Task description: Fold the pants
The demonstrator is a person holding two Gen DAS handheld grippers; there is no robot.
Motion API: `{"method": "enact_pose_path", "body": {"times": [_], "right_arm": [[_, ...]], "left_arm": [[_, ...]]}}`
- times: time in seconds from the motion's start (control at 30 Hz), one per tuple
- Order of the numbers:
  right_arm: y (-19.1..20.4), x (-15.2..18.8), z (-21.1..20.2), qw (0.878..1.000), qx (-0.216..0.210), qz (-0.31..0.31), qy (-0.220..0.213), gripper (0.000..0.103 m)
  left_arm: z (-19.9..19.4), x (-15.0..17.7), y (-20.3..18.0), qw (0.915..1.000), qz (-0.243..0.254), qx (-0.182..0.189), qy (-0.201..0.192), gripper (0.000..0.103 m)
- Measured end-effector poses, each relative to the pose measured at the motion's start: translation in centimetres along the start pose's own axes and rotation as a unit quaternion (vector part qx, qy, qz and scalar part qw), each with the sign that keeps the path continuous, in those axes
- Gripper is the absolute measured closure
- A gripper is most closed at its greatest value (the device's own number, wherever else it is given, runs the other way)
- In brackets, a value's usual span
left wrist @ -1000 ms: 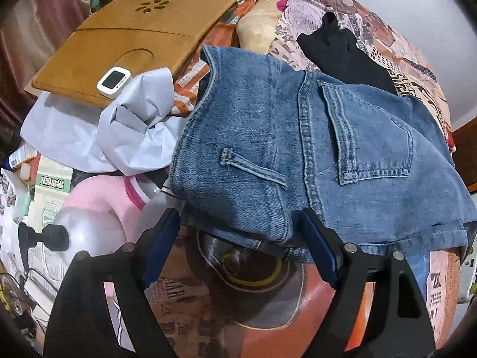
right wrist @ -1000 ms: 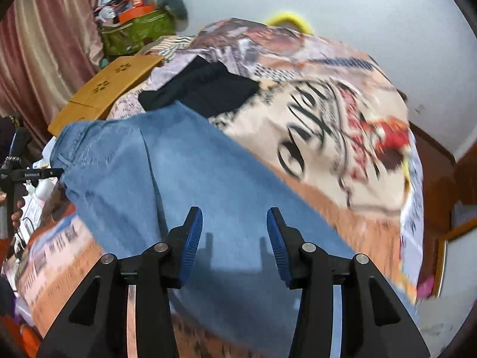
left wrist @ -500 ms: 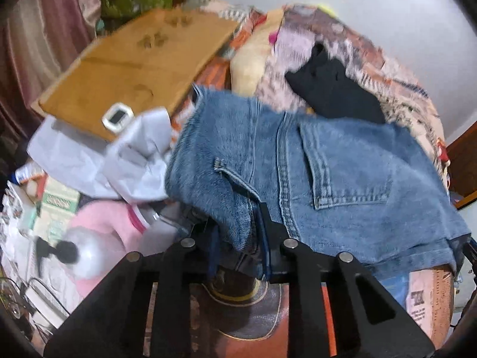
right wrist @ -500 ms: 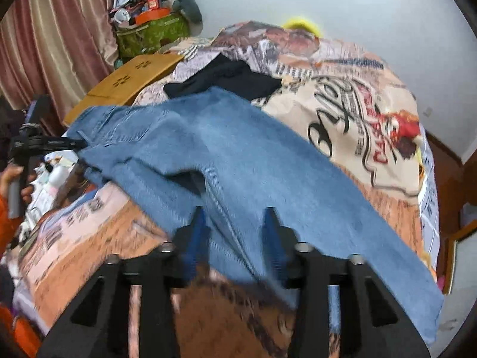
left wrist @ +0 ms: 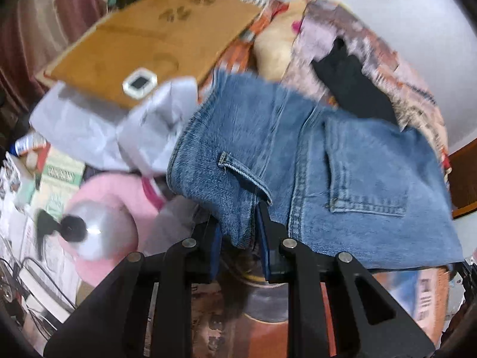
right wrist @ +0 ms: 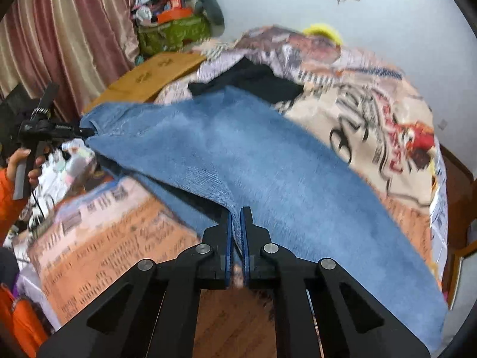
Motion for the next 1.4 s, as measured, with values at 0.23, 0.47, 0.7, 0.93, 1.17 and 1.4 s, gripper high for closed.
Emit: {"method": "enact_pose_path", "body": {"times": [0.23,0.47,0.7,0.93,1.17,1.4], "right_arm": [[-0.6,1.0,-0.7,1.0,0.013,0.021,0.015,0.077],[-6.3,2.2,-5.3,0.991,0.05,0.116,-0.034,0.062],[-15.1,7.8,-9.8,0.957,0.143,0.245,-0.053,0.06],[-22.5,17.2,-14.2,0.894,0.224,0.386,-0.046,0.06],[-25.0,21.0,-14.9,0.862,0.21,0.458,-0.059,0.06],[-26.9,21.2,-12.2,0.852,0.177,0.488,-0.07,0.074]], "left_arm": [[0.0,0.9,-1.2,0.9984,0.044,-0.035,-0.001,0.072],[-4.8,0.6,-2.7,0.9931,0.077,-0.067,-0.057,0.036],[-8.4,-1.4,-5.9,0.9886,0.087,-0.064,-0.104,0.007],[-5.7,-2.8,-10.7,0.9915,0.098,-0.042,-0.075,0.007],[-2.6,-1.7,-16.7,0.9897,0.139,0.001,-0.033,0.007],[-1.0,0.8,-20.8,0.9783,0.207,0.01,-0.009,0.006]]}}
Point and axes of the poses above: each gripper's, at about its wrist camera, not at the fingertips, and z roughly the way its jaws point, y to its left, x to its underside, the point moved 2 cm from there along z, roughly the way its jaws point, and after that the axes turned 1 degree about -y, right-handed, at the moved point
